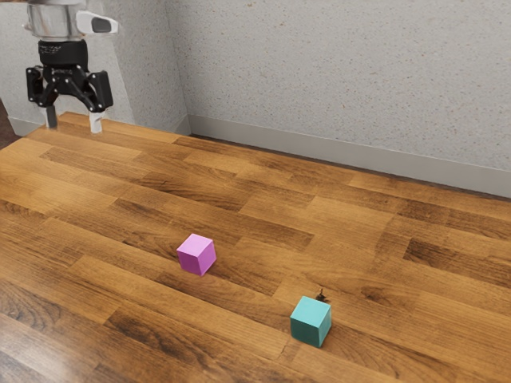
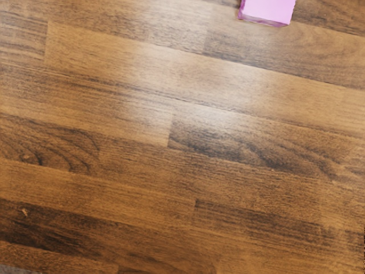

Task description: Pick up the blue block with one arm, and put the blue block on the pink block with one arm

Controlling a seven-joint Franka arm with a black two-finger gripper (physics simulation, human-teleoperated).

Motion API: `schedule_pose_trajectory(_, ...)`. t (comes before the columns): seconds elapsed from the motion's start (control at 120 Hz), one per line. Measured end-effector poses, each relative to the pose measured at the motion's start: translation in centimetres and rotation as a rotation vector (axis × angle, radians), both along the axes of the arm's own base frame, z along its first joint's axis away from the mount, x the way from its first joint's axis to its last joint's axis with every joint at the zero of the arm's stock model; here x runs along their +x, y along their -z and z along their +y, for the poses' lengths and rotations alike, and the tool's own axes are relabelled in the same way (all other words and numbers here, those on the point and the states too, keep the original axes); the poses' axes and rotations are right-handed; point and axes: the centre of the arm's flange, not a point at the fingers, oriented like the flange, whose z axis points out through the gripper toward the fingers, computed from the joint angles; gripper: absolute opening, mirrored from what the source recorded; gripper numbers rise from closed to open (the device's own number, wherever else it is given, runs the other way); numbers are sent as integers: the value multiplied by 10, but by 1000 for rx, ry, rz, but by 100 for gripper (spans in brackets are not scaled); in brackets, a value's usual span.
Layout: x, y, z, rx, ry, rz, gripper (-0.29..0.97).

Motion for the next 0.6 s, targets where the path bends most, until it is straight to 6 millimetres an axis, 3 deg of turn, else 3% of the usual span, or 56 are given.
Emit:
schedule_pose_trajectory(0.133, 8, -9, 48, 14, -107, -132, 68)
schedule_pose_trajectory(0.183, -26, -87, 58, 50, -151, -315, 68)
schedule_pose_trajectory(0.217, -44, -123, 41, 58, -137, -398, 68)
schedule_pose_trajectory(0.267, -47, -135, -23, 32, -23, -430, 68)
schedule_pose_trajectory(0.325, -36, -100, -57, 7, 35, -357, 68)
schedule_pose_trajectory(0.392, -22, -21, -86, 1, 73, -245, 68)
schedule_pose_trajectory(0.475, -18, 62, -149, 12, 171, -173, 68)
schedule_pose_trajectory(0.55, -32, 105, -201, 29, 247, -154, 68)
schedule_pose_trajectory(0.6, -44, 129, -220, 34, 261, -143, 68)
